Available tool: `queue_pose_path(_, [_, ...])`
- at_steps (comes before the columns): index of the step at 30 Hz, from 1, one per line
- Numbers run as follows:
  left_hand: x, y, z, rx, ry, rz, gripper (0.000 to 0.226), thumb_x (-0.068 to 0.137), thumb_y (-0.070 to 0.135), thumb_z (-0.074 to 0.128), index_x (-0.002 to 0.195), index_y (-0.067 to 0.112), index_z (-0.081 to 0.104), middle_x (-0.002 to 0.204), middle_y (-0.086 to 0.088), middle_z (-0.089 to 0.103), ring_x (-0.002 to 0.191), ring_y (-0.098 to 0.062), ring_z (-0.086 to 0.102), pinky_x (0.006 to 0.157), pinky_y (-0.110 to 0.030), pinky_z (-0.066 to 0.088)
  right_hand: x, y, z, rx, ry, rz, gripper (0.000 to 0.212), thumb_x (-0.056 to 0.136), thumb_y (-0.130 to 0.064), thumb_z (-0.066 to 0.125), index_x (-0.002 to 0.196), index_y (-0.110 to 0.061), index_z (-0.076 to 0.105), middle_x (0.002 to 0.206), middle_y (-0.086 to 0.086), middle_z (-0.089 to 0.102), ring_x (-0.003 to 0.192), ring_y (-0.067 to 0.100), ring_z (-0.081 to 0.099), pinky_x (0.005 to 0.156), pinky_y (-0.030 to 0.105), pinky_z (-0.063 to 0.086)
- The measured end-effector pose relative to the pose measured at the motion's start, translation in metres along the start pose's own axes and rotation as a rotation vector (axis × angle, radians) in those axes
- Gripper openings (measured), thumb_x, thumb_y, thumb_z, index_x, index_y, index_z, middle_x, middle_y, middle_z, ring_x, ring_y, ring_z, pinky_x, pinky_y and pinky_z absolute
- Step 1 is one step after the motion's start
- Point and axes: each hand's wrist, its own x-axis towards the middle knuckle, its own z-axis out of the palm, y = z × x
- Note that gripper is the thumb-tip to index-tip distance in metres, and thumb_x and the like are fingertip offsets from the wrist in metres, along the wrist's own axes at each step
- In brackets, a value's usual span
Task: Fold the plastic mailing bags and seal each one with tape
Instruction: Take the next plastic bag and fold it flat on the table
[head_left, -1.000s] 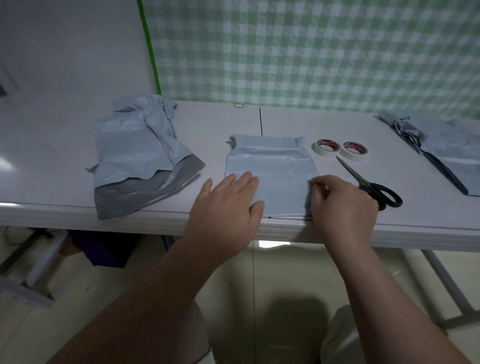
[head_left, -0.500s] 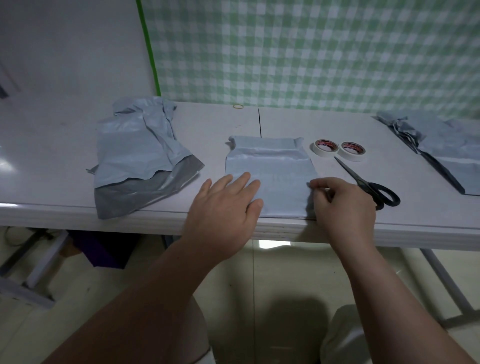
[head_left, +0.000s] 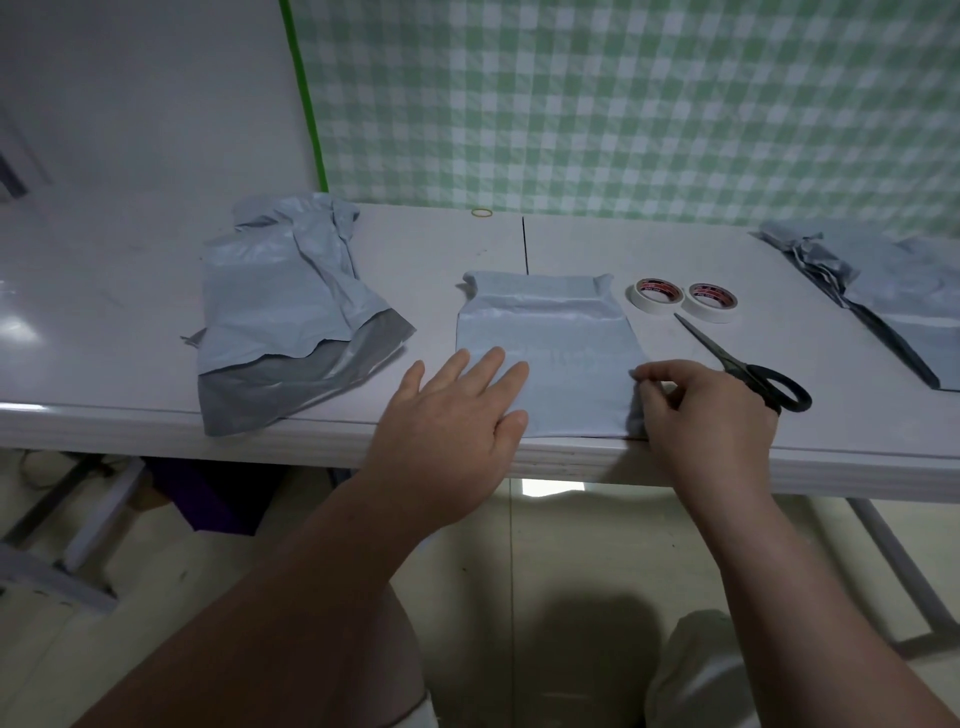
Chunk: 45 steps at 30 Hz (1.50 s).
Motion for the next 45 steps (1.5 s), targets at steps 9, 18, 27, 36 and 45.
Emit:
queue_pose_path(9, [0.000, 0.002, 0.000, 0.032, 0.010, 0.006, 0.064, 0.089, 0.047, -0.001, 0.149, 0.035, 0.017, 0.159, 0.012, 0.015, 0.146, -0.017, 0.014, 0.116, -0.044, 0.012, -0.006, -0.046, 0.013, 0.066, 0.072, -0.506, 0.027, 0.081, -0.014, 0.051, 0.092, -0.005, 0.073, 0.093, 0.011, 0.070, 0.091, 0.033, 0.062, 0.077, 0.032, 0.046])
queue_pose_path(18, [0.001, 0.000, 0.004, -0.070, 0.190, 0.008, 0.052, 0.090, 0.030, 0.024, 0.122, 0.018, 0.063, 0.132, -0.004, 0.060, 0.122, -0.025, 0.055, 0.100, -0.049, 0.041, -0.010, -0.047, 0.028, -0.068, -0.367, -0.653, 0.054, 0.095, -0.041, 0.008, 0.126, -0.021, 0.047, 0.124, -0.007, 0.054, 0.115, 0.018, 0.046, 0.099, 0.036, 0.035])
queue_pose_path(27, [-0.003, -0.001, 0.008, -0.053, 0.239, -0.097, 0.051, 0.088, 0.034, 0.034, 0.115, 0.006, 0.067, 0.118, -0.013, 0.067, 0.111, -0.029, 0.063, 0.093, -0.050, 0.047, -0.012, -0.047, 0.026, -0.255, -0.486, -0.555, 0.051, 0.102, -0.042, 0.014, 0.151, -0.031, 0.011, 0.160, -0.009, 0.007, 0.147, 0.015, 0.004, 0.117, 0.038, 0.005])
queue_pose_path(36, [-0.007, -0.005, 0.006, -0.001, 0.218, -0.096, 0.052, 0.091, 0.039, 0.031, 0.121, 0.013, 0.065, 0.125, -0.008, 0.064, 0.117, -0.029, 0.060, 0.096, -0.051, 0.044, -0.012, -0.047, 0.024, -0.300, -0.514, -0.453, 0.052, 0.096, -0.055, 0.013, 0.147, -0.047, 0.004, 0.160, -0.010, -0.002, 0.147, 0.022, -0.005, 0.117, 0.049, -0.002])
queue_pose_path(45, [0.004, -0.009, -0.019, 0.000, 0.127, -0.065, 0.055, 0.093, 0.036, 0.013, 0.118, 0.025, 0.060, 0.123, 0.004, 0.060, 0.124, -0.019, 0.047, 0.092, -0.032, 0.037, -0.006, -0.046, 0.011, -0.239, -0.638, -0.466, 0.049, 0.099, -0.048, 0.014, 0.148, -0.044, 0.010, 0.160, -0.010, -0.001, 0.147, 0.019, -0.004, 0.117, 0.048, 0.000])
